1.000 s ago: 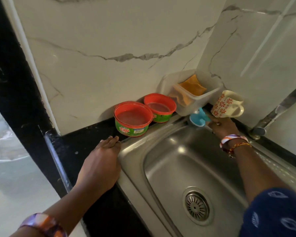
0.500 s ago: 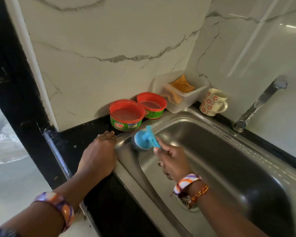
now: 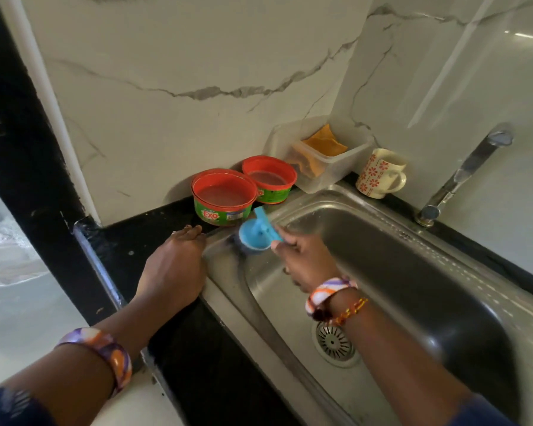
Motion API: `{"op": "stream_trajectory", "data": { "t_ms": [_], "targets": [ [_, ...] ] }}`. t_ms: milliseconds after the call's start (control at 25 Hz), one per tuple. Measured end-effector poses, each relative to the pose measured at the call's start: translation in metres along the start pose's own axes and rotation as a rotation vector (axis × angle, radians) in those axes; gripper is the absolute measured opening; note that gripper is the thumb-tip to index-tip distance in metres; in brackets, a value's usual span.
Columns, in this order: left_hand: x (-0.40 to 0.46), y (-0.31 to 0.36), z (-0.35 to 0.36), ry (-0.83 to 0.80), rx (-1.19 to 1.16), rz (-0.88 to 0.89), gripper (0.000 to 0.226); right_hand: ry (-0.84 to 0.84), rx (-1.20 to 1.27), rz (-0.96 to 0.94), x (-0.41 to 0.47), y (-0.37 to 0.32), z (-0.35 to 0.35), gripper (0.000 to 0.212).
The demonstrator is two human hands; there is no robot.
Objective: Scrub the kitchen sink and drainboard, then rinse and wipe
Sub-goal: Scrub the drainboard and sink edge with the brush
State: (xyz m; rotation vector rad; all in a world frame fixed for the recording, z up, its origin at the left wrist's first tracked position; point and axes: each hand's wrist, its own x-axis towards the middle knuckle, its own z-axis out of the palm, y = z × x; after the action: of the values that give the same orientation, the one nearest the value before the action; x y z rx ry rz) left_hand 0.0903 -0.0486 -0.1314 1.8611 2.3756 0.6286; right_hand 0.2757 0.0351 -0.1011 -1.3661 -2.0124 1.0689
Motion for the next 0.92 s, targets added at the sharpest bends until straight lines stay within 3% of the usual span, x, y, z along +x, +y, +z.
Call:
{"op": "stream_trajectory", "data": {
  "t_ms": [120, 280, 400, 600, 680, 840, 920],
  "targets": [
    [-0.001, 0.002, -0.002, 0.005, -0.001, 0.013, 0.052, -0.084, 0.031, -0.061, -0.011, -0.002, 0.018, 0.037],
    [-0.001, 0.003, -0.003, 0.015, -0.011, -0.005, 0.049, 0.026, 0.225, 0.269, 0.027, -0.007, -0.014, 0.029],
    [-0.003, 0.004, -0.004, 0.014, -0.003, -0.035, 0.048, 0.023, 0.22, 0.287, 0.029, -0.004, -0.021, 0.029],
    [-0.01, 0.009, -0.007, 0.13, 0.028, -0.094, 0.033, 0.262, -0.295, 0.179, 0.028, 0.004, -0.032, 0.038],
    [-0.009, 0.009, -0.007, 0.155, 0.026, -0.103, 0.028, 0.226, -0.319, 0.037, 0.011, 0.002, -0.016, 0.038],
    [-0.008, 0.008, -0.008, 0.139, 0.044, -0.116, 0.024, -0.004, -0.216, -0.244, -0.034, -0.011, 0.025, 0.037],
    [-0.008, 0.009, -0.008, 0.145, 0.048, -0.12, 0.024, 0.06, -0.336, -0.251, -0.03, -0.01, 0.023, 0.036]
  ]
}}
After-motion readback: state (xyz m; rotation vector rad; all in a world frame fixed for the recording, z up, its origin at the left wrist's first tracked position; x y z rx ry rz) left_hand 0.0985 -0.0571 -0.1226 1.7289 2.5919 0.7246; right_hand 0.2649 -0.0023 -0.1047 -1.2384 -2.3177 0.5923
